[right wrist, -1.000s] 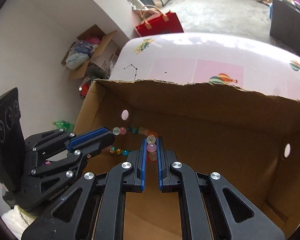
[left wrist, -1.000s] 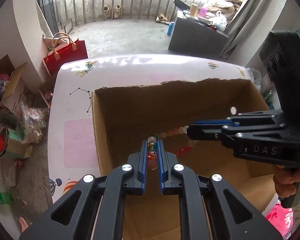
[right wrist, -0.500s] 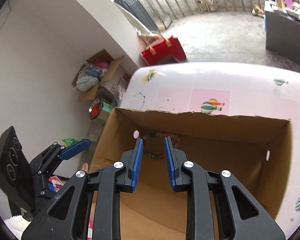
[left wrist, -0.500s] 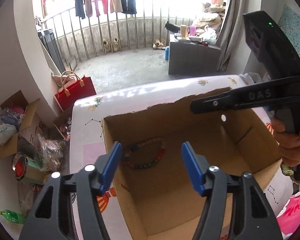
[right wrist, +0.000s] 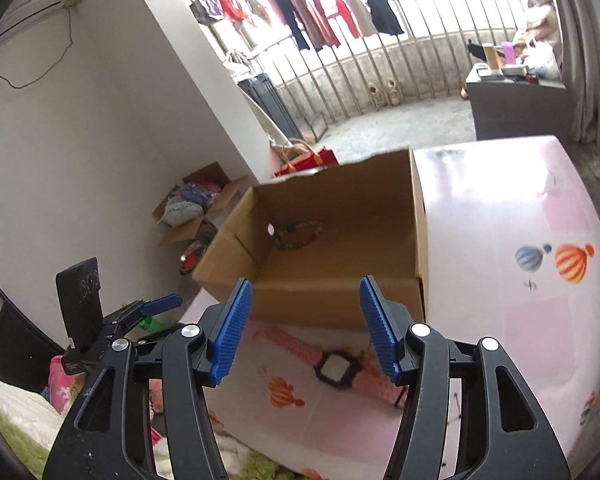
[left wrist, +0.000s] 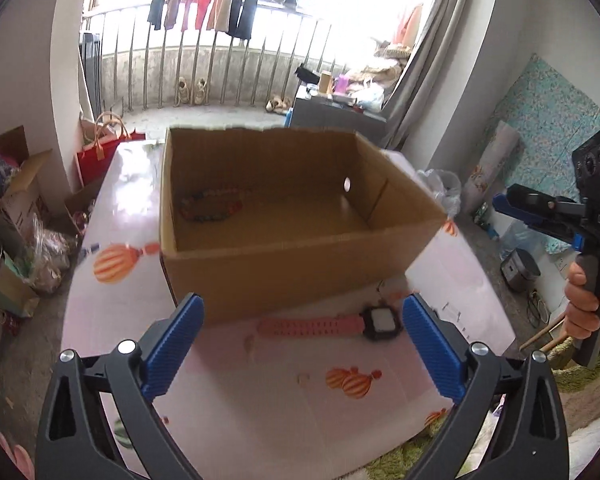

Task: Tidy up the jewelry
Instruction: 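Move the right gripper over the pink-strapped watch face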

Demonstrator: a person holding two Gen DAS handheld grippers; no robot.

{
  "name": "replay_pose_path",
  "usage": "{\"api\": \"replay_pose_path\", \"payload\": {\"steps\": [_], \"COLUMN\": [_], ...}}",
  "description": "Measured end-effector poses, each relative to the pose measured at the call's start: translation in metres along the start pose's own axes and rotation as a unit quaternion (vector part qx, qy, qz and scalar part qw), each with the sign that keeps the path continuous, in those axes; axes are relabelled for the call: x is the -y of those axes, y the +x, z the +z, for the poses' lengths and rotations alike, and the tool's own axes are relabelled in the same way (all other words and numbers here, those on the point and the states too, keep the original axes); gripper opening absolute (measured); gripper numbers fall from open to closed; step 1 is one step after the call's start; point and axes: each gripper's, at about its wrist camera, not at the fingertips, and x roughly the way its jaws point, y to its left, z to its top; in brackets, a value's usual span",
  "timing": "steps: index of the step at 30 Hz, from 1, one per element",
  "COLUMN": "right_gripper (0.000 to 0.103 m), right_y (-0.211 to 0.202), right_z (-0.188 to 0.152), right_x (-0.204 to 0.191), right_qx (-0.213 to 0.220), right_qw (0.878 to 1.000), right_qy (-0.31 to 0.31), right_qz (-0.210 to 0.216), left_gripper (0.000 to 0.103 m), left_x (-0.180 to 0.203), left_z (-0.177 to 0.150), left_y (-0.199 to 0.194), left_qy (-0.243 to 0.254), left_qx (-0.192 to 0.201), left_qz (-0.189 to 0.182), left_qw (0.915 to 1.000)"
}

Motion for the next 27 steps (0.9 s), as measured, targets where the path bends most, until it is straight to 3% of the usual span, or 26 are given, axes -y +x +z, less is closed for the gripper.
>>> {"api": "replay_pose_path", "payload": {"steps": [4, 8, 12, 17, 27], "right_gripper": [0.054, 0.054, 0.054, 0.054, 0.048], "right_y": [0.028, 0.06, 0.09, 0.119, 0.152], "right_z": [-0.035, -0.053, -0.072, -0.07, -0.077], "right_x": [0.002, -0.01, -0.024, -0.026, -0.031], "right_qx": [-0.052, -0.094, -0.129, -0.163, -0.216], "right_qw": [0.998, 0.99, 0.972, 0.956, 0.92], "right_qy": [-0.008, -0.086, -0.174, -0.223, -0.305], "right_qz": [-0.032, -0.061, -0.095, -0.095, -0.119], "left_gripper": [0.097, 0.097, 0.097, 0.097, 0.098], "left_x": [0.011, 0.018, 0.022, 0.02, 0.016], "left_z": [-0.036, -0.054, -0.061, -0.07, -0.077], "left_y": [0.045, 0.069, 0.085, 0.09, 0.088], "left_qy": [0.007, 0.025, 0.049, 0.051, 0.05], "left_qx": [-0.06, -0.083, -0.096, -0.087, -0.051], "left_qz": [0.028, 0.052, 0.08, 0.103, 0.108], "left_qw": [0.9978, 0.9949, 0.9909, 0.9895, 0.9916]}}
